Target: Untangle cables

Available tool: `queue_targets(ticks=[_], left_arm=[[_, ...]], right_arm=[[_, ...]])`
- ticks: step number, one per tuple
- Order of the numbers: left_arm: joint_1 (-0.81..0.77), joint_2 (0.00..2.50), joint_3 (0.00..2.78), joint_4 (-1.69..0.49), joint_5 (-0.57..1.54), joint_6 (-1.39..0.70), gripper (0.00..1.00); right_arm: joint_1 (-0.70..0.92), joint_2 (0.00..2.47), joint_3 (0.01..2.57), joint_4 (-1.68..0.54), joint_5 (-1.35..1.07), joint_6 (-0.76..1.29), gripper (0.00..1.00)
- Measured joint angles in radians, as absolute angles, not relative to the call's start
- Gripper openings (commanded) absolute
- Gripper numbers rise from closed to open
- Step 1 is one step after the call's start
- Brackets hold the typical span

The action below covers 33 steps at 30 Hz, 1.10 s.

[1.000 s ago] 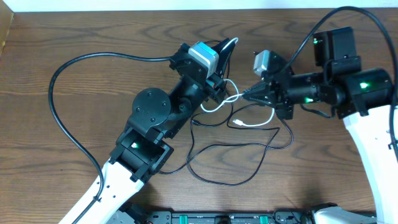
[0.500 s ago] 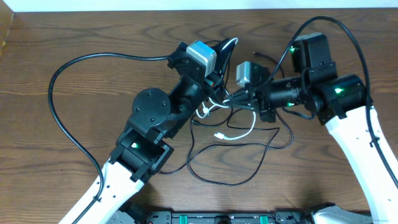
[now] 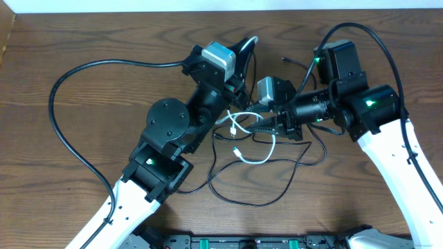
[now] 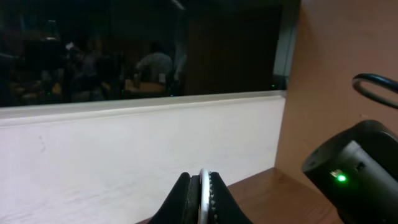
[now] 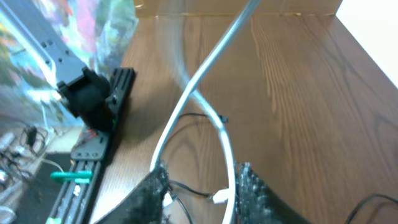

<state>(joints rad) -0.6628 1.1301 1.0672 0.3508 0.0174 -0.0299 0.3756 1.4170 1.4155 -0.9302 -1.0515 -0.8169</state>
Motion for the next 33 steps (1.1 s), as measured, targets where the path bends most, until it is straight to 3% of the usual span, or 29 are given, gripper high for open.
queue_targets(ticks=[15, 21, 28, 33], left_arm=[[-0.662, 1.13, 1.067, 0.356, -0.007, -0.03, 0.07], [-0.662, 1.13, 1.067, 0.356, -0.007, -0.03, 0.08], [-0.662, 1.13, 1.067, 0.34, -0.007, 0.03, 0.07], [-0.662, 1.13, 1.067, 0.339, -0.034, 0.065, 0.08]], right_arm=[[0.376, 1.417, 1.415, -0.931, -1.103, -0.822, 0.51], [0.376, 1.417, 1.414, -0.91, -1.082, -0.818, 0.45], [0.37, 1.417, 1.412, -0.682, -1.044, -0.628, 0.8], [0.362, 1.417, 1.412, -0.586, -1.005, -0.499, 0.91]])
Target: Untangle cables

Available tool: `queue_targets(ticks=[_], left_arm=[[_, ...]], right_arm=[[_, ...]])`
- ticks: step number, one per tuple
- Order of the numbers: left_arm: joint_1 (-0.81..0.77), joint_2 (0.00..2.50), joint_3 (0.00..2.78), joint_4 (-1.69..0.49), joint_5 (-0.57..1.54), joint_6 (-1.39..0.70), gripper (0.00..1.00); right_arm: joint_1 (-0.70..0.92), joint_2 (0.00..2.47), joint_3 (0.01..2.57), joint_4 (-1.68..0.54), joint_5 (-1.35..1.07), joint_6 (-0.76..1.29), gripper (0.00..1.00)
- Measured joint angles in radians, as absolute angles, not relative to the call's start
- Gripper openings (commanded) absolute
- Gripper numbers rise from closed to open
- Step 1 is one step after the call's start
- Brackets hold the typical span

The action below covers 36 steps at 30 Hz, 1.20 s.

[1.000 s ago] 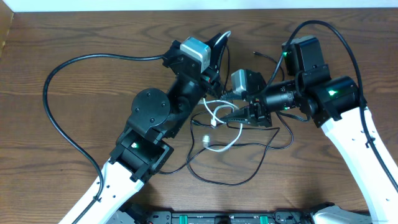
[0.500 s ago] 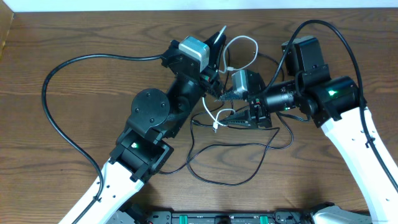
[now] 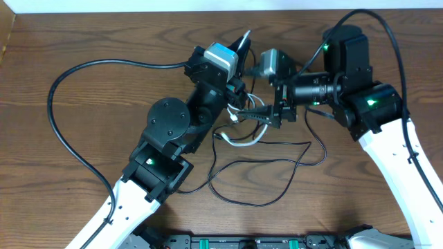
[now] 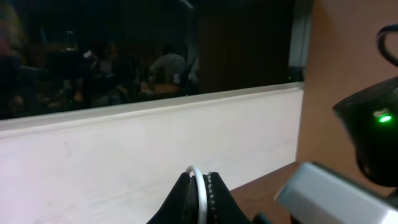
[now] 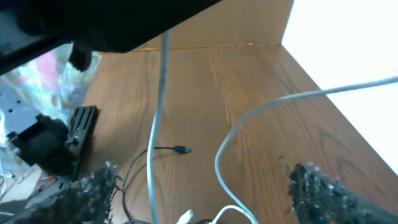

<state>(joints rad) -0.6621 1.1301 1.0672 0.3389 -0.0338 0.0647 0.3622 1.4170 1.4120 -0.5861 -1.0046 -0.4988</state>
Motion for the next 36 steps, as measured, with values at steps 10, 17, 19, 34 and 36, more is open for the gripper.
queue_targets(ticks=[10, 17, 19, 34, 36], left_arm=[[-0.662, 1.143, 1.067, 0.349, -0.125, 0.082, 0.07], [-0.662, 1.153, 1.067, 0.408, -0.13, 0.02, 0.07], [-0.663, 1.153, 1.067, 0.408, -0.123, 0.006, 0.07], [-0.724, 1.148, 1.067, 0.418, -0.095, -0.027, 0.08], [-0.724, 1.147, 1.067, 0.418, -0.095, -0.027, 0.08]], right_arm=[[0.373, 1.417, 1.412, -0.602, -0.987, -0.436, 0.99], [0.4, 1.422, 1.412, -0.601, -0.936, -0.434, 0.99], [0.402, 1.432, 1.412, -0.587, -0.901, -0.434, 0.99], [0.403, 1.602, 1.412, -0.368, -0.829, -0.375, 0.96], [0.403, 1.615, 1.412, -0.341, -0.83, -0.369, 0.95]])
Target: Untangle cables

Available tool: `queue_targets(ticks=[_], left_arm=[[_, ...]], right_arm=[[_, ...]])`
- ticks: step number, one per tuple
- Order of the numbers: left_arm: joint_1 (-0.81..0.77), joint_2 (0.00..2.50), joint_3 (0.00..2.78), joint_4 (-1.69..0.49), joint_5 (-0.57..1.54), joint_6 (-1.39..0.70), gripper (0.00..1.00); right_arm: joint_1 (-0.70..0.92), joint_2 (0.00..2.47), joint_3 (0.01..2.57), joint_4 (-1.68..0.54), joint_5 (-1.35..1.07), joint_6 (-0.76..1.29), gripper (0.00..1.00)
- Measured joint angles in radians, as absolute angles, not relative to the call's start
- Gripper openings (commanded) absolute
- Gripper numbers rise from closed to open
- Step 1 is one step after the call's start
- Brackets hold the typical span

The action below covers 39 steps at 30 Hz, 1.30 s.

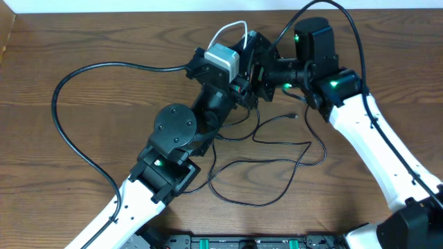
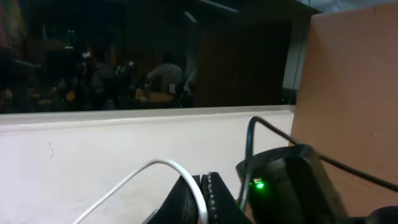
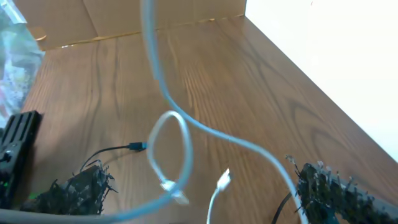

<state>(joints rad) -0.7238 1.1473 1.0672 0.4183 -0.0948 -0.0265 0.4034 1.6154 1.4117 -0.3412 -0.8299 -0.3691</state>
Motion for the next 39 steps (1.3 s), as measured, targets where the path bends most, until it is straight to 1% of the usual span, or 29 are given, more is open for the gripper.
queue_targets(ticks=[8, 18, 22, 26, 28, 29, 30, 31, 32, 33, 34, 35, 38, 39], left_arm=[[-0.724, 1.145, 1.067, 0.418, -0.092, -0.027, 0.07], [-0.723, 1.144, 1.067, 0.414, -0.077, 0.008, 0.07], [-0.722, 1.144, 1.067, 0.413, 0.04, 0.015, 0.07], [-0.723, 1.14, 1.067, 0.412, 0.177, 0.023, 0.07], [-0.723, 1.134, 1.067, 0.411, 0.212, 0.023, 0.07], [-0.723, 1.129, 1.067, 0.41, 0.227, 0.023, 0.08], [-0.723, 1.124, 1.067, 0.409, 0.234, 0.024, 0.07], [-0.723, 1.121, 1.067, 0.408, 0.241, 0.024, 0.08], [-0.723, 1.118, 1.067, 0.407, 0.246, 0.024, 0.07], [-0.723, 1.115, 1.067, 0.407, 0.251, 0.024, 0.08], [-0.723, 1.114, 1.067, 0.407, 0.252, 0.025, 0.07], [-0.723, 1.113, 1.067, 0.407, 0.252, 0.025, 0.07], [-0.723, 1.113, 1.067, 0.403, 0.237, 0.026, 0.08], [-0.723, 1.113, 1.067, 0.401, 0.23, 0.026, 0.08]], right_arm=[[0.403, 1.619, 1.412, -0.283, -0.857, -0.36, 0.96], [0.403, 1.619, 1.412, -0.279, -1.074, -0.416, 0.97], [0.403, 1.619, 1.412, -0.279, -1.106, -0.452, 0.97], [0.393, 1.619, 1.412, -0.274, -1.118, -0.475, 0.89], [0.382, 1.619, 1.412, -0.273, -1.126, -0.482, 0.81], [0.374, 1.619, 1.412, -0.272, -1.133, -0.482, 0.75], [0.368, 1.619, 1.412, -0.271, -1.141, -0.486, 0.62], [0.363, 1.619, 1.412, -0.271, -1.151, -0.488, 0.47], [0.356, 1.619, 1.412, -0.271, -1.163, -0.488, 0.29], [0.349, 1.619, 1.412, -0.271, -1.179, -0.492, 0.17], [0.344, 1.619, 1.412, -0.272, -1.19, -0.489, 0.11], [0.338, 1.619, 1.412, -0.274, -1.205, -0.488, 0.09], [0.326, 1.619, 1.412, -0.281, -1.238, -0.489, 0.04], [0.32, 1.619, 1.412, -0.281, -1.246, -0.489, 0.04]])
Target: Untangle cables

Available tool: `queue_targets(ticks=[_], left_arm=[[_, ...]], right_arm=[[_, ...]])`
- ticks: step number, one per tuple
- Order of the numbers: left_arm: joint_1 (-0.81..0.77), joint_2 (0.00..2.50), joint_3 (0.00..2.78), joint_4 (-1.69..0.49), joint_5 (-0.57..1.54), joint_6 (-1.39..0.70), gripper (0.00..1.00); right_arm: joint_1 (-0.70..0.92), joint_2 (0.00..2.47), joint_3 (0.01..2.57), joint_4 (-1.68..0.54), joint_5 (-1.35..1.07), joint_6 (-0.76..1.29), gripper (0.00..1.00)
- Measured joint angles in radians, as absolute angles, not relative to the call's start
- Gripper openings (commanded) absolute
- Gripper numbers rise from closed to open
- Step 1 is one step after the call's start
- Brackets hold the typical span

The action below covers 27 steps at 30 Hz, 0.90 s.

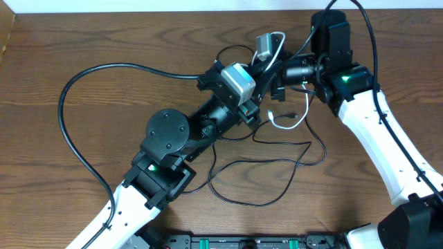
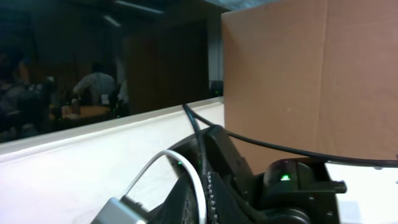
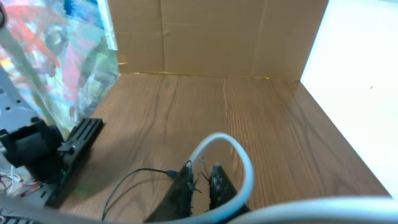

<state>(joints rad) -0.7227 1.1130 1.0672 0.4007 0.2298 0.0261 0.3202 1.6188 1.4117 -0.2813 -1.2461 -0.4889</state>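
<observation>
A white cable arches between the two grippers at the back of the table, and its loose end hangs down to the wood. My left gripper is shut on the white cable, which shows pinched in the left gripper. My right gripper meets it from the right. In the right wrist view the right gripper has its fingers close together at the white cable, which loops around them. A thin black cable sprawls on the table below.
The left arm's thick black supply lead sweeps across the table's left half. A cardboard wall stands at the far side in the right wrist view. A black rail runs along the table's front edge. The right wrist camera block sits just beside the left gripper.
My right gripper was wide open and is now shut at the white cable. Both grippers have shifted to the right along the back of the table. Part of the white cable now lies right of centre.
First my left gripper held the white cable above the tangle while the right gripper's fingers stood around it low at mid-table. Then the right gripper was wide open nearer the back. Later both were at the far edge, the white cable lifted from the black one. Now both are shut.
</observation>
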Motion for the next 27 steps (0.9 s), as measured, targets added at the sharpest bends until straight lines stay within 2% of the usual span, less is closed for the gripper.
queue_targets(ticks=[4, 8, 10, 18, 27], left_arm=[[-0.723, 1.113, 1.067, 0.38, 0.196, 0.027, 0.08], [-0.723, 1.113, 1.067, 0.359, 0.144, 0.026, 0.07], [-0.723, 1.113, 1.067, 0.36, 0.123, 0.026, 0.08], [-0.723, 1.113, 1.067, 0.358, 0.097, 0.014, 0.07], [-0.723, 1.113, 1.067, 0.34, 0.091, -0.004, 0.08]], right_arm=[[0.318, 1.619, 1.412, -0.282, -1.278, -0.488, 0.05], [0.318, 1.619, 1.412, -0.284, -1.305, -0.485, 0.36], [0.318, 1.619, 1.412, -0.281, -1.313, -0.492, 0.41], [0.318, 1.619, 1.412, -0.269, -1.317, -0.491, 0.45], [0.318, 1.619, 1.412, -0.242, -1.32, -0.491, 0.44]])
